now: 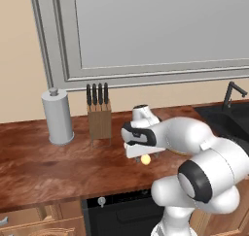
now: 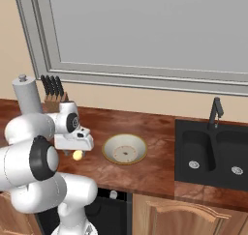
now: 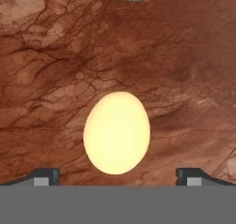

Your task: Gather the eggs and milk located in the vicinity of the sink area and place them right next to the bowl.

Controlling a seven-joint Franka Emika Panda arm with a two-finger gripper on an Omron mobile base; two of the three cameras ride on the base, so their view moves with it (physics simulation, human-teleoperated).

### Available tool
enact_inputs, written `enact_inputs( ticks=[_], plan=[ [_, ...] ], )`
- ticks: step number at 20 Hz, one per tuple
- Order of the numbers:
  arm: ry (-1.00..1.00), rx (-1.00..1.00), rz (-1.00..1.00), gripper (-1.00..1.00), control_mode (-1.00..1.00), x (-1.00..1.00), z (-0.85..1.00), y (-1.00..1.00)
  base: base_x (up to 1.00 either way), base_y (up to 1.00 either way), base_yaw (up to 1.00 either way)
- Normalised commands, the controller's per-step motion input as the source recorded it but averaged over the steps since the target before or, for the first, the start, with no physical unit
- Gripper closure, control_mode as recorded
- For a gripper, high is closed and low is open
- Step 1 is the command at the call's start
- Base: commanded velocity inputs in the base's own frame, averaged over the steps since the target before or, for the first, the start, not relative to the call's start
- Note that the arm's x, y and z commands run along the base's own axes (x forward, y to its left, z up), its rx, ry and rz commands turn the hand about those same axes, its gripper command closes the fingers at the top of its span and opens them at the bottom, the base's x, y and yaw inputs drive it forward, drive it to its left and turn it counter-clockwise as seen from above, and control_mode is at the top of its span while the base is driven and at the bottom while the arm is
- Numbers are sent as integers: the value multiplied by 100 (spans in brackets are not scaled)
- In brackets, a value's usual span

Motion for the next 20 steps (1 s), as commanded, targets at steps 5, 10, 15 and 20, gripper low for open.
enact_inputs(
  ticks=[5, 10, 15, 20],
  plan=[
    [0, 0, -3, -100, -100, 18, -8, 0, 0, 0, 0],
    [0, 0, -2, -100, -100, 19, -10, 0, 0, 0, 0],
    [0, 0, -1, -100, -100, 1, -17, 0, 0, 0, 0],
    [0, 0, -1, -100, -100, 0, -17, 0, 0, 0, 0]
  ],
)
